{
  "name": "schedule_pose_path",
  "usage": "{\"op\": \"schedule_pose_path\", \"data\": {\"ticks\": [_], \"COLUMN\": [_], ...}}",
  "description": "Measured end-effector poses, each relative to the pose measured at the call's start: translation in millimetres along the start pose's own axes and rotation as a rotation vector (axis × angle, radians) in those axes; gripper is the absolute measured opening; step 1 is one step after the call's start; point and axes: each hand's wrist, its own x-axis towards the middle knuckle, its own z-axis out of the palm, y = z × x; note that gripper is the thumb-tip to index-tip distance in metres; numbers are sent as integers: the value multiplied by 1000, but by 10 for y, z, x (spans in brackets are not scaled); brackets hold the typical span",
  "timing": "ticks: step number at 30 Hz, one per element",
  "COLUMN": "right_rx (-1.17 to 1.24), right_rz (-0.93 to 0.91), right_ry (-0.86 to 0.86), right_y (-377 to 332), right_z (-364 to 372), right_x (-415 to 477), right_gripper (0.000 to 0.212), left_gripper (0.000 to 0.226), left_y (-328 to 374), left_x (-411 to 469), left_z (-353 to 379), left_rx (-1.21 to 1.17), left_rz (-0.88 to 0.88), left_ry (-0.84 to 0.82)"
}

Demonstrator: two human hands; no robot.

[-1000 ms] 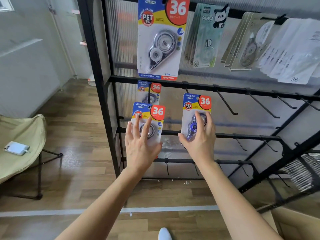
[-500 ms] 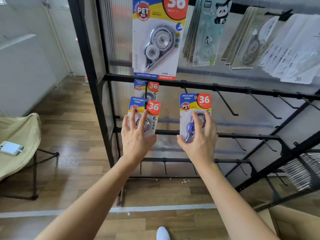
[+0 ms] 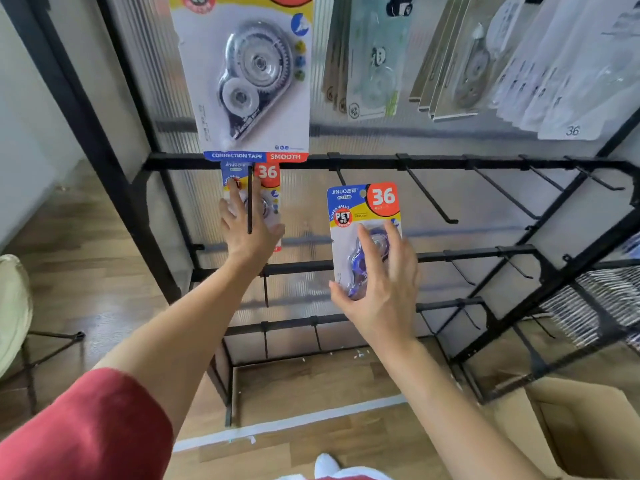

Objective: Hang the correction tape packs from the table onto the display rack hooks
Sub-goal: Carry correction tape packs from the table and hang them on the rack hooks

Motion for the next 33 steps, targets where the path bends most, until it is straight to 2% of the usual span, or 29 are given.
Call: {"op": "schedule_pose_path", "data": {"ticks": [6, 12, 14, 17, 21, 26, 33], "right_rx": [35, 53, 84, 139, 200, 237, 191], "right_rz": [24, 49, 64, 88, 9, -120, -120], "right_ry": [-5, -26, -39, -28, -36, -145, -187], "right_y": [-27, -61, -75, -152, -426, -807, -1066], "right_z": [13, -32, -63, -134, -176, -73, 8], "right_x": [15, 33, 31, -10, -130, -291, -269], "right_gripper": [79, 77, 78, 78, 77, 78, 80], "left_gripper": [94, 100, 96, 90, 88, 85, 83], "left_y": [-47, -134, -232, -374, -544, -760, -839], "left_x": [68, -283, -414, -621, -890, -1116, -1178], "left_z": [-25, -248, -382, -587, -815, -997, -1184], "left_rx": [57, 81, 163, 156, 163, 205, 200], "left_rz": [36, 49, 100, 140, 194, 123, 97], "left_ry": [-28, -24, -6, 44, 134, 147, 157]}}
